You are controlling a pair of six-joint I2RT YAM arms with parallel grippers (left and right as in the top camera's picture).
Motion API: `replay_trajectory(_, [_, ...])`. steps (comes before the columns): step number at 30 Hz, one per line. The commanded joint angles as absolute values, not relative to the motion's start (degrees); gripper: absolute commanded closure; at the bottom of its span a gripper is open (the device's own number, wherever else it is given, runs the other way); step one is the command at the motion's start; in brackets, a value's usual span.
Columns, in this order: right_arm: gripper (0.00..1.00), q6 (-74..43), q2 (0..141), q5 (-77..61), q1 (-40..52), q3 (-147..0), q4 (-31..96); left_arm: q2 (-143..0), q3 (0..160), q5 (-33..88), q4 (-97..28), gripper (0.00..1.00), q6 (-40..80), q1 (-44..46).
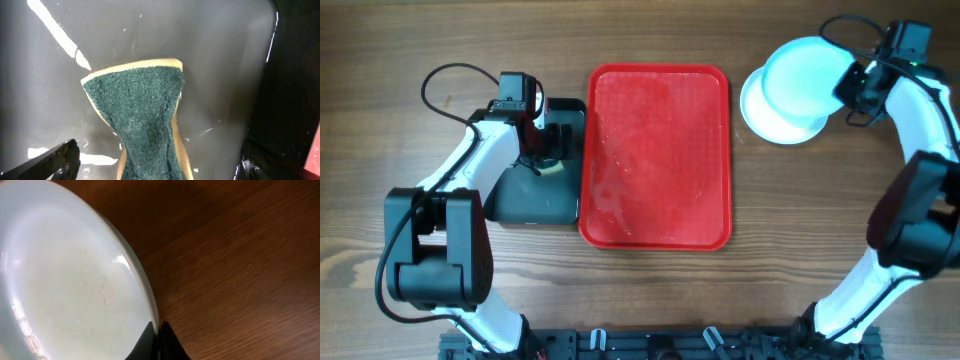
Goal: Clean dirty plates on tray and stack at the side
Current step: 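Carry the plate right and stack it on the plate pile, then open the right gripper and lift it off the stacked plates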
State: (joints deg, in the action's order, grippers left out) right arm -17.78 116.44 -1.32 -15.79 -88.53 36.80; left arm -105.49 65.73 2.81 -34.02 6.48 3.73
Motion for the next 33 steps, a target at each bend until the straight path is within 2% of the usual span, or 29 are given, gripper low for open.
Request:
replay_trajectory(1, [0.96,-18.0,118.7,-5.5,-15.2,-88.6,36.8,-106.1,65.6,2.3,-33.8,0.0,6.2,3.5])
replay_trajectory(13, [0.95,-16.5,119.1,-9.1,-15.2,-88.5,44.1,-106.1,65.6,2.3,-33.8,0.0,6.2,3.5])
replay_trajectory(14, [0.92,-16.5,119.1,-9.1,-15.2,-88.5,44.3,-106.1,65.6,2.3,-33.8,0.0,6.2,3.5])
replay_trajectory(15, [0.8,-16.5,119.1,-9.1,-15.2,-88.5,44.7,-106.1,65.6,2.3,-33.8,0.0,6.2,3.5])
replay_trajectory(21, [0.53,-12.2,119.0,-11.9,-15.2,-89.4,46.8,-106.1,65.6,2.3,-33.8,0.0,6.2,3.5])
replay_trajectory(26, [0.39,-6.4,118.8,-20.5,-13.6,-93.0,52.9,-106.1,65.6,2.3,-33.8,0.0,6.2,3.5])
replay_trajectory(32, [0.37,-4.6,118.6,-20.7,-6.9,-93.5,58.3,-106.1,65.6,2.3,-33.8,0.0,6.2,3.5])
replay_trajectory(33, [0.3,-4.7,118.6,-20.7,-5.1,-93.5,59.2,-106.1,65.6,2.3,-33.8,0.0,6.2,3.5])
